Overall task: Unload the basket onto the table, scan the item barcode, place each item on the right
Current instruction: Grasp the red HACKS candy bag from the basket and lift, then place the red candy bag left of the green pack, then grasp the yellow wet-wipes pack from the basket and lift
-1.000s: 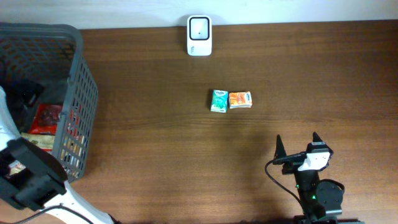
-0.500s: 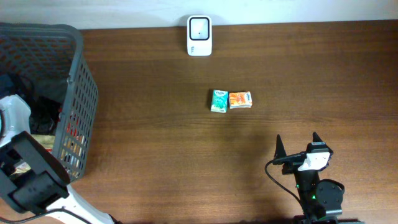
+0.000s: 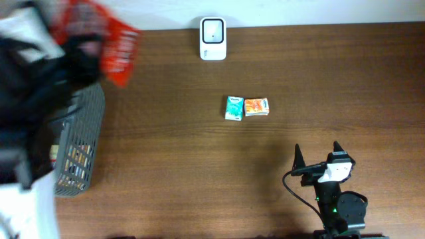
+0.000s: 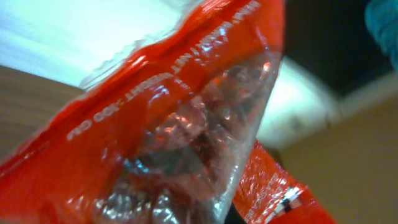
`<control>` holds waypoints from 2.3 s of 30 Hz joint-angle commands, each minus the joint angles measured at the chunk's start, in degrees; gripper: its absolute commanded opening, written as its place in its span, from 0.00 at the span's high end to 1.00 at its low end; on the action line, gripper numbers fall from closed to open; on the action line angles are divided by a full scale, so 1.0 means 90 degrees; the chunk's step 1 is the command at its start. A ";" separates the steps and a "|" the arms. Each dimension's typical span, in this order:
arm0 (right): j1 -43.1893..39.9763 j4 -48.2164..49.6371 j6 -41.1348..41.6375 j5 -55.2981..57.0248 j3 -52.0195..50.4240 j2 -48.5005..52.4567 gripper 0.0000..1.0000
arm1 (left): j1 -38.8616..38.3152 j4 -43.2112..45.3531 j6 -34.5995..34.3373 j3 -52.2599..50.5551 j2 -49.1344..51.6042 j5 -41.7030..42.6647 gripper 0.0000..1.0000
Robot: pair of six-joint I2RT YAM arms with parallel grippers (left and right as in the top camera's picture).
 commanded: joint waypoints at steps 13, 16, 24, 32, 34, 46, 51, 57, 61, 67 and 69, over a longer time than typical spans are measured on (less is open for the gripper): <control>-0.0024 -0.0022 0.0029 0.0046 -0.0053 -0.0051 0.02 | -0.2701 -0.0631 0.2671 -0.0080 0.5863 -0.1746 0.73; -0.0024 -0.0022 0.0029 0.0049 -0.0053 -0.0051 0.02 | -0.2754 -0.0559 0.2671 -0.0078 0.5943 -0.0787 0.62; -0.0024 -0.0022 0.0029 0.0049 -0.0053 -0.0051 0.02 | -0.2810 -0.1430 0.2669 0.1666 0.5943 -0.1124 0.38; -0.0024 -0.0022 0.0029 0.0046 -0.0053 -0.0051 0.02 | -0.0214 -0.4588 0.2438 0.7975 0.5588 -0.1724 0.01; -0.0024 -0.0022 0.0029 0.0049 -0.0053 -0.0051 0.02 | 0.0872 -0.4714 0.2310 0.7975 0.5156 -0.1719 0.01; -0.0024 -0.0022 0.0029 0.0049 -0.0053 -0.0051 0.01 | 0.3310 -0.3687 -0.0197 0.2378 0.5030 -0.3784 0.01; -0.0024 -0.0022 0.0029 0.0049 -0.0053 -0.0049 0.02 | 0.3310 -0.2715 -0.1154 -0.0056 0.5030 -0.4211 0.01; -0.0024 -0.0022 0.0029 0.0049 -0.0053 -0.0051 0.02 | 0.3310 -0.1960 -0.1885 -0.1739 0.5030 -0.5260 0.01; -0.0024 -0.0022 0.0029 0.0049 -0.0053 -0.0049 0.01 | 0.3310 -0.1783 -0.1875 -0.1974 0.5030 -0.5258 0.45; -0.0024 -0.0022 0.0029 0.0049 -0.0053 -0.0051 0.01 | 0.3310 -0.1870 -0.1783 -0.1894 0.5010 -0.5127 1.00; -0.0024 -0.0022 0.0029 0.0046 -0.0053 -0.0051 0.02 | 0.3310 -0.2297 -0.1783 -0.1336 0.4945 -0.4911 1.00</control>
